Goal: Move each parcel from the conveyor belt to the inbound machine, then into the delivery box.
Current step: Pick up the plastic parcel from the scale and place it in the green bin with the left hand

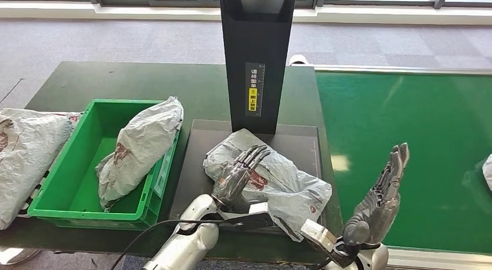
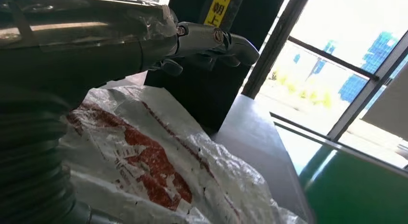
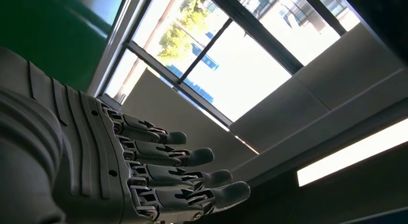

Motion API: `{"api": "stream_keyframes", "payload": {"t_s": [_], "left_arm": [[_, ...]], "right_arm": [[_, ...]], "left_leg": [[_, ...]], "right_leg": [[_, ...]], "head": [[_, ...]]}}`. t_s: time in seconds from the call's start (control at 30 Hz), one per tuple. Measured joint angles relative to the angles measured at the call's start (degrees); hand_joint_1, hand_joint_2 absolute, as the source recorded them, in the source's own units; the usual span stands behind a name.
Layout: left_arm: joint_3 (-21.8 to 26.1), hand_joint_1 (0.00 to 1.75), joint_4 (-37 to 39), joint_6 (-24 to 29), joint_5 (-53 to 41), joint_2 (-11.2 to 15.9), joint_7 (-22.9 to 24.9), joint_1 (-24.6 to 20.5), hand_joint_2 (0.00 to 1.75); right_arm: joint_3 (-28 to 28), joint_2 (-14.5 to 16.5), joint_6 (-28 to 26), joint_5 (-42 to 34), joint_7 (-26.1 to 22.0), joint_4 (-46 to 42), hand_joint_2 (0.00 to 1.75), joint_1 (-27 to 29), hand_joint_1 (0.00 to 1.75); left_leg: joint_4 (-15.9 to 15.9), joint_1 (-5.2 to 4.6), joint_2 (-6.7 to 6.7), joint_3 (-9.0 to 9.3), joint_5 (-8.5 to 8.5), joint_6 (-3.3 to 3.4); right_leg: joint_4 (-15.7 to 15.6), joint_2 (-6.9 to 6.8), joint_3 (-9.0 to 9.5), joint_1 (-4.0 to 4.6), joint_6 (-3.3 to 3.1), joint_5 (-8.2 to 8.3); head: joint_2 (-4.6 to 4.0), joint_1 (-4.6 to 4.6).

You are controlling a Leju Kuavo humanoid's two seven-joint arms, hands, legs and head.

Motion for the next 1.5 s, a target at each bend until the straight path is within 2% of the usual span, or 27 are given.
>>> {"api": "stream_keyframes", "payload": {"t_s": [0.17, 0.33, 0.37, 0.47, 0.5, 0.53, 0.73, 1.2, 1.27, 1.4, 1.5], "left_arm": [[-0.2, 0.00, 3.4, 0.0, -2.2, -0.4, 2.2, -1.0, 1.75], [-1.3, 0.00, 8.0, -3.3, -8.9, -0.8, 9.1, -2.5, 1.75], [-1.6, 0.07, 8.9, -3.9, -9.8, -0.9, 10.1, -2.9, 1.75], [-2.0, 1.34, 11.5, -5.6, -11.7, -1.1, 11.8, -4.2, 1.75], [-2.2, 1.71, 12.2, -6.4, -12.2, -1.2, 12.2, -4.6, 1.75], [-2.4, 1.75, 12.8, -7.3, -12.7, -1.2, 12.4, -4.9, 1.75], [-3.2, 1.75, 15.1, -10.5, -14.2, -1.4, 12.9, -5.5, 1.75], [-4.2, 1.75, 16.7, -12.7, -15.6, -1.6, 13.7, -6.6, 1.75], [-4.2, 1.75, 16.6, -10.4, -16.0, -1.7, 13.1, -6.5, 1.75], [-4.2, 1.75, 15.3, 0.5, -17.0, -1.7, 12.2, -5.1, 1.75], [-4.3, 1.75, 14.4, 3.4, -17.2, -1.7, 12.2, -4.5, 1.75]], "right_arm": [[0.0, 0.6, 0.0, 0.4, 0.0, -2.0, 0.00, 0.6, 0.00], [0.0, 1.1, 0.0, -0.1, 0.1, -3.1, 0.00, 0.5, 0.00], [0.0, 1.2, 0.0, -0.2, 0.1, -3.5, 0.00, 0.5, 0.00], [0.0, 1.2, 0.0, -0.9, 0.1, -4.8, 0.00, 0.5, 0.00], [0.0, 1.2, 0.0, -1.2, 0.1, -5.3, 0.00, 0.5, 0.00], [0.0, 1.2, 0.0, -1.4, 0.1, -5.7, 0.00, 0.5, 0.00], [-0.2, 1.2, 0.0, -1.9, 0.1, -7.3, 0.00, 0.5, 0.00], [-0.7, 1.4, 0.0, -2.0, 0.2, -7.6, 0.00, 0.6, 0.00], [-0.8, 1.4, 0.0, -1.9, 0.2, -7.8, 0.00, 0.6, 0.00], [-1.2, 1.4, 0.0, -1.5, 0.2, -9.2, 0.00, 1.1, 0.00], [-1.3, 1.5, 0.0, -1.3, 0.2, -9.9, 0.00, 1.4, 0.00]], "left_leg": [[0.0, 0.00, 0.01, 0.00, 0.00, 0.00], [0.0, -0.01, 0.00, 0.01, 0.01, 0.01], [0.0, -0.01, -0.01, 0.01, 0.01, 0.01], [0.0, -0.01, -0.06, 0.05, 0.01, 0.02], [0.0, -0.01, -0.08, 0.07, 0.00, 0.02], [0.0, -0.01, -0.09, 0.09, -0.01, 0.04], [0.0, -0.02, -0.08, 0.28, -0.07, 0.14], [0.0, -0.01, -0.07, 0.83, -0.38, 0.12], [0.0, -0.01, -0.07, 1.01, -0.37, 0.11], [0.0, -0.01, -0.03, 0.97, -0.34, 0.08], [0.0, -0.01, -0.02, 0.83, -0.34, 0.08]], "right_leg": [[0.0, 0.01, 0.01, 0.00, 0.00, 0.00], [0.0, -0.01, 0.04, -0.01, 0.01, 0.01], [0.0, -0.02, 0.06, -0.01, 0.01, 0.01], [0.0, -0.09, 0.14, -0.01, 0.02, -0.01], [0.0, -0.10, 0.17, -0.01, 0.03, -0.01], [0.0, -0.12, 0.20, -0.01, 0.04, -0.02], [0.0, -0.16, 0.44, -0.02, 0.07, -0.06], [0.0, -0.16, 1.28, -0.01, 0.04, -0.39], [0.0, -0.15, 1.24, -0.02, 0.03, -0.37], [0.0, -0.09, 1.03, -0.02, 0.03, -0.34], [0.0, -0.08, 0.90, -0.02, 0.03, -0.34]], "head": [[0.00, 0.00], [0.00, -0.01], [0.00, -0.02], [0.00, -0.02], [0.00, -0.02], [0.00, -0.02], [0.00, -0.01], [0.00, -0.01], [0.00, 0.00], [0.00, 0.00], [0.00, 0.00]]}}
